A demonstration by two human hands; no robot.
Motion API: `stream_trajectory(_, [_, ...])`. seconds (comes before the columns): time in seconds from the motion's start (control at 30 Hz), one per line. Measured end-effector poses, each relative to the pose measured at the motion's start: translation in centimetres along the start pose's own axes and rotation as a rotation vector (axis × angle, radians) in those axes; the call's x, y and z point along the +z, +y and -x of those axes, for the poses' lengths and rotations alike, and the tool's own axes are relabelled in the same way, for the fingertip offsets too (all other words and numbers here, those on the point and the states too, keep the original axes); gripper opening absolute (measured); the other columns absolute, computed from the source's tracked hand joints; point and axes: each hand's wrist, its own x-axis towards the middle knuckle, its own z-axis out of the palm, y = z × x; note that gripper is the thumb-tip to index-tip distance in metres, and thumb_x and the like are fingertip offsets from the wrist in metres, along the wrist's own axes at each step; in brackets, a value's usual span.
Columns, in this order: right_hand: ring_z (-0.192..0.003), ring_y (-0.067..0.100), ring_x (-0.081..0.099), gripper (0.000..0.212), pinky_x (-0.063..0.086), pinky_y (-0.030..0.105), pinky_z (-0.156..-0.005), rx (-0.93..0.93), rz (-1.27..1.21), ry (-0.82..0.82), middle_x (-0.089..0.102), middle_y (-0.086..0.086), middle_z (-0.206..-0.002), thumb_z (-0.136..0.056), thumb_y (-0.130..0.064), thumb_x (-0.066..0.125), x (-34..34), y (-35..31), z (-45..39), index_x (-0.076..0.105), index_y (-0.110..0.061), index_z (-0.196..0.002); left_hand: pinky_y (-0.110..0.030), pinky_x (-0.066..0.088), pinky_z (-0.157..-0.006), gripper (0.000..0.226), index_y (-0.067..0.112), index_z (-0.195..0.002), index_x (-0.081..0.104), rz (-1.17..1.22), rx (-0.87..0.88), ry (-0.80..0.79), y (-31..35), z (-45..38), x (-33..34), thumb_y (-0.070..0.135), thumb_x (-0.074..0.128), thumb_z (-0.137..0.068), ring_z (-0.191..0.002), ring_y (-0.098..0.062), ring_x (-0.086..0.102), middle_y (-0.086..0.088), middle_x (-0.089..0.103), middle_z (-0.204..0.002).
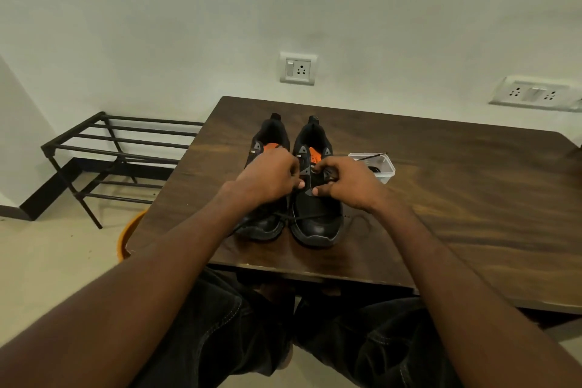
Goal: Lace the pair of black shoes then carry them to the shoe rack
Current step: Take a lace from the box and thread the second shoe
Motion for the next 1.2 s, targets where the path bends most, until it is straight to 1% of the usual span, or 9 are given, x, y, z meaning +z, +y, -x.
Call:
stream_trajectory(0.1, [-0.108,0.016,0.066,0.060,0.058,0.039,-0.094,0.003,0.005,-0.004,0.069,0.000,-0.127,-0.081,-0.030,0.088,0.0,0.1,0.1,0.064,-0.030,-0.136,-0.034,0.052,-0.081,0.011,0.017,-0.085,0.070,0.054,0.028,0.050,0.0,-0.3,0.0,0.017,0.067,-0.097,-0.080,-0.009,0.057,0.006,0.059,-0.084])
stream_trajectory(0.17, [-0.113,0.019,0.065,0.062,0.057,0.039,-0.094,0.000,0.007,0.008,0.067,0.001,-0.131,-0.081,-0.030,0.089,0.1,0.3,0.1,0.064,-0.029,-0.137,-0.034,0.053,-0.082,0.015,0.020,-0.087,0.068,0.325,0.025,0.132,0.5,-0.3,-0.6,0.014,0.062,-0.100,-0.085,-0.009,0.064,0.003,0.068,-0.089])
stream_trajectory(0.3, [-0.105,0.018,0.063,0.060,0.056,0.034,-0.080,0.007,0.010,0.001,0.066,0.002,-0.125,-0.081,-0.029,0.089,-0.1,0.3,0.1,0.064,-0.029,-0.136,-0.025,0.047,-0.057,0.021,0.014,-0.095,0.057,1.088,-0.008,0.369,2.3,-0.4,-2.6,0.016,0.044,-0.110,-0.074,-0.021,0.069,-0.006,0.071,-0.083])
stream_trajectory(0.4, [-0.102,0.016,0.060,0.060,0.052,0.030,-0.073,-0.006,0.018,0.011,0.065,0.001,-0.125,-0.081,-0.027,0.089,-0.1,0.4,-0.1,0.065,-0.028,-0.136,-0.018,0.046,-0.059,0.009,0.019,-0.105,0.056,0.646,-0.028,0.404,2.0,-0.6,-2.1,0.026,0.059,-0.104,-0.067,-0.004,0.060,0.007,0.064,-0.082])
stream_trajectory(0.57, [-0.110,0.018,0.063,0.060,0.054,0.031,-0.083,-0.017,0.030,0.001,0.065,0.002,-0.132,-0.081,-0.028,0.089,0.1,0.5,-0.4,0.065,-0.028,-0.135,-0.028,0.050,-0.070,0.018,0.023,-0.084,0.061,0.053,-0.018,0.027,0.5,-0.4,0.6,0.029,0.076,-0.092,-0.075,-0.011,0.062,0.005,0.063,-0.079])
stream_trajectory(0.7, [-0.093,0.015,0.065,0.060,0.050,0.030,-0.076,-0.008,0.008,-0.009,0.069,-0.003,-0.101,-0.081,-0.026,0.089,0.2,0.6,-0.3,0.065,-0.025,-0.136,-0.029,0.047,-0.073,0.015,0.019,-0.084,0.063,0.208,-0.029,0.123,0.8,-0.5,0.3,0.019,0.066,-0.098,-0.081,-0.014,0.063,0.000,0.066,-0.086])
stream_trajectory(0.87, [-0.081,0.012,0.065,0.052,0.052,0.031,-0.073,0.004,-0.014,-0.022,0.068,-0.001,-0.087,-0.082,-0.022,0.088,0.1,0.7,-0.2,0.067,-0.026,-0.130,-0.027,0.058,-0.070,0.017,0.013,-0.097,0.060,1.062,-0.098,0.382,2.4,-0.9,-2.1,0.017,0.048,-0.109,-0.084,-0.019,0.074,-0.005,0.073,-0.089])
stream_trajectory(1.03, [-0.084,0.013,0.063,0.045,0.049,0.027,-0.071,-0.020,0.011,-0.058,0.065,0.000,-0.092,-0.085,-0.020,0.085,-0.1,0.5,0.0,0.069,-0.022,-0.127,-0.014,0.046,-0.064,0.030,0.019,-0.108,0.044,0.427,-0.077,0.311,1.7,-0.9,-0.2,0.025,0.071,-0.097,-0.074,-0.006,0.061,0.005,0.061,-0.088])
stream_trajectory(1.2, [-0.109,0.019,0.065,0.047,0.056,0.037,-0.092,-0.028,0.079,-0.071,0.069,0.001,-0.118,-0.084,-0.020,0.086,-0.5,0.7,0.2,0.071,-0.027,-0.128,-0.035,0.056,-0.085,0.061,0.018,-0.129,0.038,0.198,-0.060,0.129,1.0,-1.0,0.6,0.019,0.082,-0.086,-0.090,-0.017,0.065,-0.002,0.064,-0.099])
